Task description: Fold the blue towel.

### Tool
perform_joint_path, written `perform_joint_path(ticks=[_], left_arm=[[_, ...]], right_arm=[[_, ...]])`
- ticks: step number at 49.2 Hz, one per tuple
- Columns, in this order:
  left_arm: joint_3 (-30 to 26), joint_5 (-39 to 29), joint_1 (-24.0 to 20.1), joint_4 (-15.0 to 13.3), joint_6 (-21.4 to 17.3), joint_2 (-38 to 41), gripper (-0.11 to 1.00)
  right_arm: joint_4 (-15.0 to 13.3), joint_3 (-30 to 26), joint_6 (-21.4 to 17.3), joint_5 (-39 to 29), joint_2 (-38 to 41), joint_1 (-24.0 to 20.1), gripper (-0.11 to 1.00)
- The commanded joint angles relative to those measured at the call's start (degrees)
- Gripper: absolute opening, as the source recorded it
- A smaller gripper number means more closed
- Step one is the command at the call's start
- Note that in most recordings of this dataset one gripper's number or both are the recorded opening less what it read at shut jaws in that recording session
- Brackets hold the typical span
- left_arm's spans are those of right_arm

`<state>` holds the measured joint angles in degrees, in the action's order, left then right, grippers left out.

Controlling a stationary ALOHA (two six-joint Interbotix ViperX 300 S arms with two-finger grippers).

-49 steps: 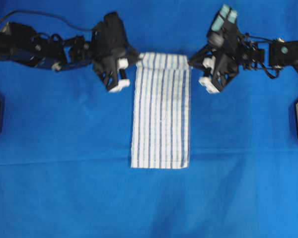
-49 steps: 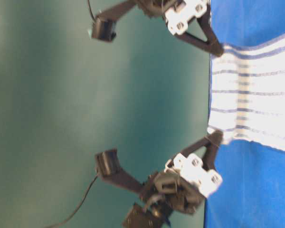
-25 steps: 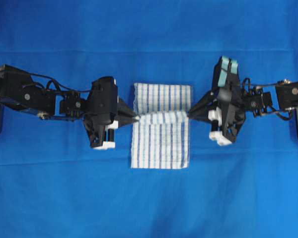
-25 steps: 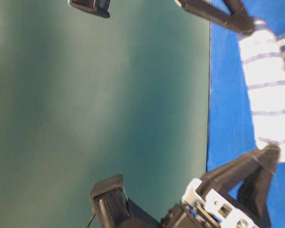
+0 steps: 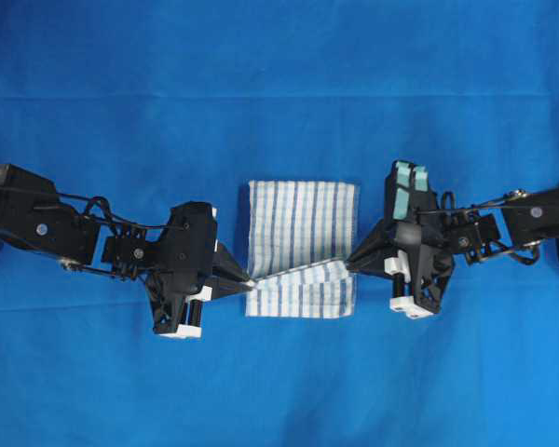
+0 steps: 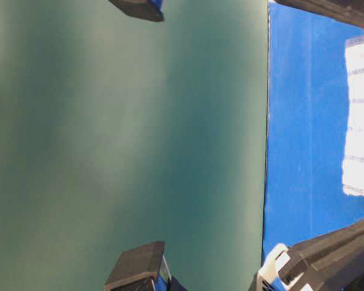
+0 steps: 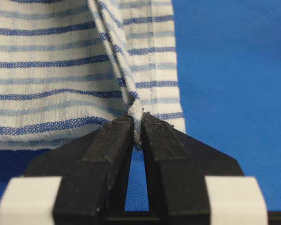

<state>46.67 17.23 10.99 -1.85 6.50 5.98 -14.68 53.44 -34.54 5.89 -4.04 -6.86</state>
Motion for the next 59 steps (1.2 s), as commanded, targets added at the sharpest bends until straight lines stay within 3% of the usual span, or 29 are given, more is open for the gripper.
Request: perform_joint_path(ticks=[1,26,29,34,36,40,45,59], left_arm=[[-0.5,-0.2,0.8,0.1,0.0,-0.2,0.04],[-1.5,0.2,0.5,0.1,-0.6,2.9,0.05],[-1.7,0.2,0.5,0.1,-0.6,2.8,0.11],[-1.8,-0.3,0.5,0.0,-0.8,1.9,0.33],[-1.8,-0.4,0.5,0.1,-0.9,1.1,0.42],[-1.8,-1.6,0.5,0.1,-1.1,-1.4,0.58],[-1.1,-4.7,0.4,0.1,-1.9,-5.8,0.67],[3.2,-9.4,-1.1,0.2,-4.5,-19.8,0.66]], right_arm=[[0.3,-0.4,0.1,-0.1,0.4,-0.1,0.1],[0.4,-1.6,0.1,0.7,2.6,-1.7,0.1],[0.4,-1.9,0.1,0.8,2.8,-1.8,0.1],[0.4,-2.5,0.1,0.8,2.6,-2.1,0.11],[0.4,-2.7,0.1,0.4,2.5,-2.1,0.17],[0.3,-3.4,0.5,-1.7,1.0,-2.2,0.42],[-0.1,-4.1,1.1,-5.4,-2.1,-2.2,0.66],[-4.1,-3.9,1.1,-14.6,-16.3,-2.2,0.62]])
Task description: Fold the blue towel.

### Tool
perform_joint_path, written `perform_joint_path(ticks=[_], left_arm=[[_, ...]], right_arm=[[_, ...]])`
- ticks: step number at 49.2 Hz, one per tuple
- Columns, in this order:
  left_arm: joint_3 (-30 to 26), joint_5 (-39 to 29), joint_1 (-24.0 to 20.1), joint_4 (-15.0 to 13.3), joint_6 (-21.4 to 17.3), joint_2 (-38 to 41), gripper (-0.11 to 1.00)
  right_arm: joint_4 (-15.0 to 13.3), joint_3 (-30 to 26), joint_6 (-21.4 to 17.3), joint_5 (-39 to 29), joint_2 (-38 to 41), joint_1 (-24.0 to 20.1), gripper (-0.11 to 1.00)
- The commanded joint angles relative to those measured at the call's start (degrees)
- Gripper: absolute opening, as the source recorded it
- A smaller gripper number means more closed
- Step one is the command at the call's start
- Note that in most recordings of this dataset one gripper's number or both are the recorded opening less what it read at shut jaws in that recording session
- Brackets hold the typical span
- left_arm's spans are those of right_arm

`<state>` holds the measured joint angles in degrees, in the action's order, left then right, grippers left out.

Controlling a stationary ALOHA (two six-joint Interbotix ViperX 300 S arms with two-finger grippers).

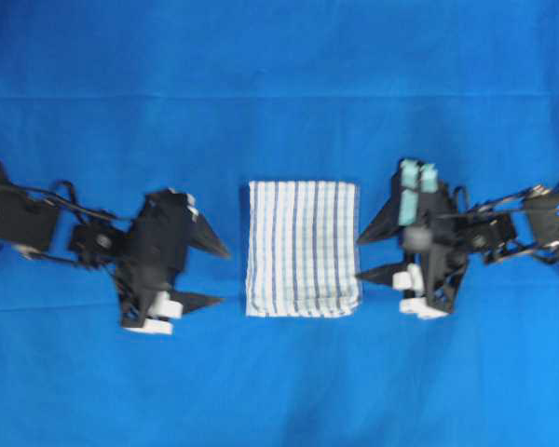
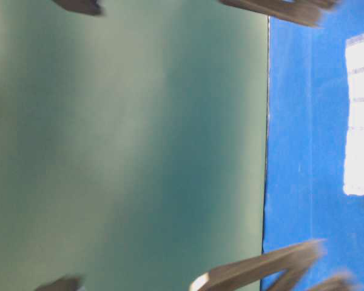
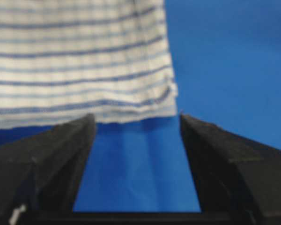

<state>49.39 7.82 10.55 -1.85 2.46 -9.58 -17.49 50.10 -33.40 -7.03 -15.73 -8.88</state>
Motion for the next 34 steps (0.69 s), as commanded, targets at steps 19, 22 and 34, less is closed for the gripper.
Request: perform_joint_path(ticks=[19,22,34], left_arm=[[10.7,0.6,-3.9,0.2,-3.0,-24.6,0.66],[12.7,0.4,-4.5,0.2,-3.3,-28.7,0.66],[20.6,-1.8,-7.8,0.2,-3.7,-46.9,0.66]], right_arm=[[-8.5,6.5,0.0,-4.3,-26.6,0.4,0.62],[-9.6,7.9,0.0,-4.7,-29.9,0.5,0.62],[-10.4,14.9,-0.1,-6.9,-43.4,1.1,0.62]])
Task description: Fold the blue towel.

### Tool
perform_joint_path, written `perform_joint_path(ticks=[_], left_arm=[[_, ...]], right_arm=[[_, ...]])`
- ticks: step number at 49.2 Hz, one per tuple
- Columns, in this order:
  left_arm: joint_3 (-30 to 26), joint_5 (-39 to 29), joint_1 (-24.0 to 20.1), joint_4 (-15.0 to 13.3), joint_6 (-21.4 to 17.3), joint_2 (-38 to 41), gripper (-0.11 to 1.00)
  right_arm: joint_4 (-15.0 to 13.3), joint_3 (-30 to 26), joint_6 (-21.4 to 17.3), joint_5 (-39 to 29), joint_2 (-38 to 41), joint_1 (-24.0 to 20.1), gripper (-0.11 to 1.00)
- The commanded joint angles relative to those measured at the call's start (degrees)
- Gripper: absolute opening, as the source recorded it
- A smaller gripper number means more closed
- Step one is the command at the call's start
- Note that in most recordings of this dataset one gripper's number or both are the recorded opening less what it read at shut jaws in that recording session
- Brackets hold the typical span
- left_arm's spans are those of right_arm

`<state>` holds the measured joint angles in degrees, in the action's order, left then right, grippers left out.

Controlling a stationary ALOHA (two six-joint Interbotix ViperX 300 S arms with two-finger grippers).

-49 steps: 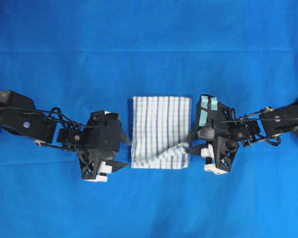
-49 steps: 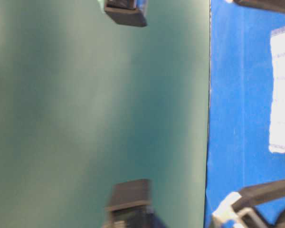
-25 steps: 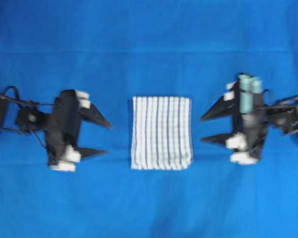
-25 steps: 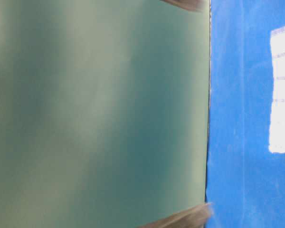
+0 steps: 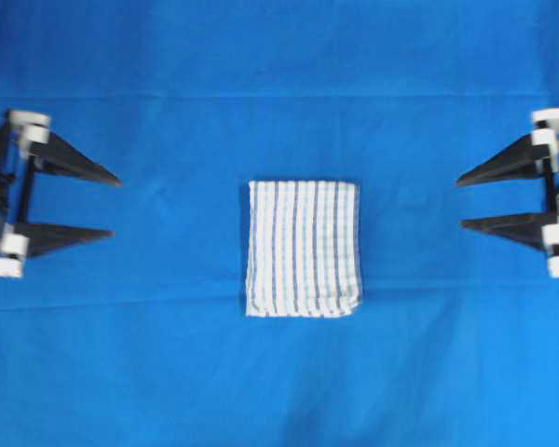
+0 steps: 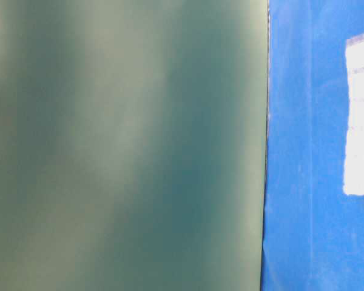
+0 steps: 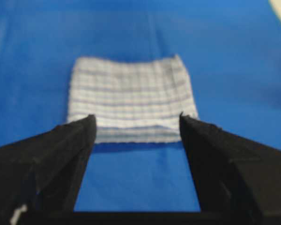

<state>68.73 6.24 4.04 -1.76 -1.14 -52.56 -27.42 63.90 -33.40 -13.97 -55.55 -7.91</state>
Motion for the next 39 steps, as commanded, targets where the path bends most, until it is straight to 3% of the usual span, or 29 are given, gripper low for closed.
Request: perform_joint_path(ticks=[1,16,25,39], left_arm=[[2.1,-0.5,-1.7,0.1,-0.1,-5.2,0.66],[8.7,-5.0,-6.3,0.1,-0.2,-16.9,0.65],[9.7,-5.9,-7.0,0.1,-0.2,-18.4,0.65],[9.8,-6.0,-7.0,0.1,-0.3,-18.3,0.65]], right_arm=[[-0.5,1.7,-0.1,0.0,-4.7,0.3,0.62],[-0.7,10.2,-0.2,1.8,-15.0,5.8,0.62],[-0.6,12.2,-0.6,5.3,-14.9,8.6,0.62],[-0.4,12.5,-0.9,5.5,-14.2,8.9,0.62]])
